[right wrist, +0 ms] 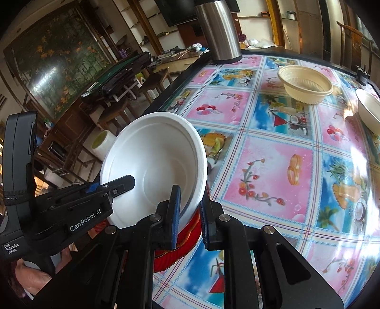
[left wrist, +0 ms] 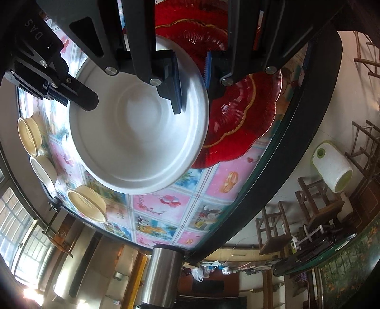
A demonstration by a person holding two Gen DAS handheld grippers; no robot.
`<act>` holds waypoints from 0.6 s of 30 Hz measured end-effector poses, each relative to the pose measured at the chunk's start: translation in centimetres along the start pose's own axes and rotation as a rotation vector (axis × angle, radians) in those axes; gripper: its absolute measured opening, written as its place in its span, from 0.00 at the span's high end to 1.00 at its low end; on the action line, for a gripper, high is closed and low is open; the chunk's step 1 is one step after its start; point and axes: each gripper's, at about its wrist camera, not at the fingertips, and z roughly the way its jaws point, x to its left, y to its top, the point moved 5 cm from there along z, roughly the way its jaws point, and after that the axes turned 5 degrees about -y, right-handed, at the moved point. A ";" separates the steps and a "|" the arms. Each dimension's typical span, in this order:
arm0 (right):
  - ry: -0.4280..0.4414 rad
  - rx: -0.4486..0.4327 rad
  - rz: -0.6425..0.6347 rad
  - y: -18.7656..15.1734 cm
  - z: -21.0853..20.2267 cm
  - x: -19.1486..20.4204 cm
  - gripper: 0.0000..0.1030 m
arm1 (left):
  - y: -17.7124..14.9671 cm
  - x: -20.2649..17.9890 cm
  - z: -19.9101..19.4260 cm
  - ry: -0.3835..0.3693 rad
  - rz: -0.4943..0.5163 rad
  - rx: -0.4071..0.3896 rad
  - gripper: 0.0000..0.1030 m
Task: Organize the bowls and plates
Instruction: 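Carry the white bowl over the stacked red plates, lower it, open the left tool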
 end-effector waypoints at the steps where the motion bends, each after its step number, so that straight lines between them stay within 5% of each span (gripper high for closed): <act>1: -0.001 0.005 -0.004 -0.1 0.1 0.2 0.85 | -0.2 0.4 0.1 0.002 -0.008 0.004 0.85; 18: -0.009 0.127 -0.064 -2.5 4.7 2.3 0.84 | -2.9 3.5 2.3 0.068 -0.033 0.079 0.85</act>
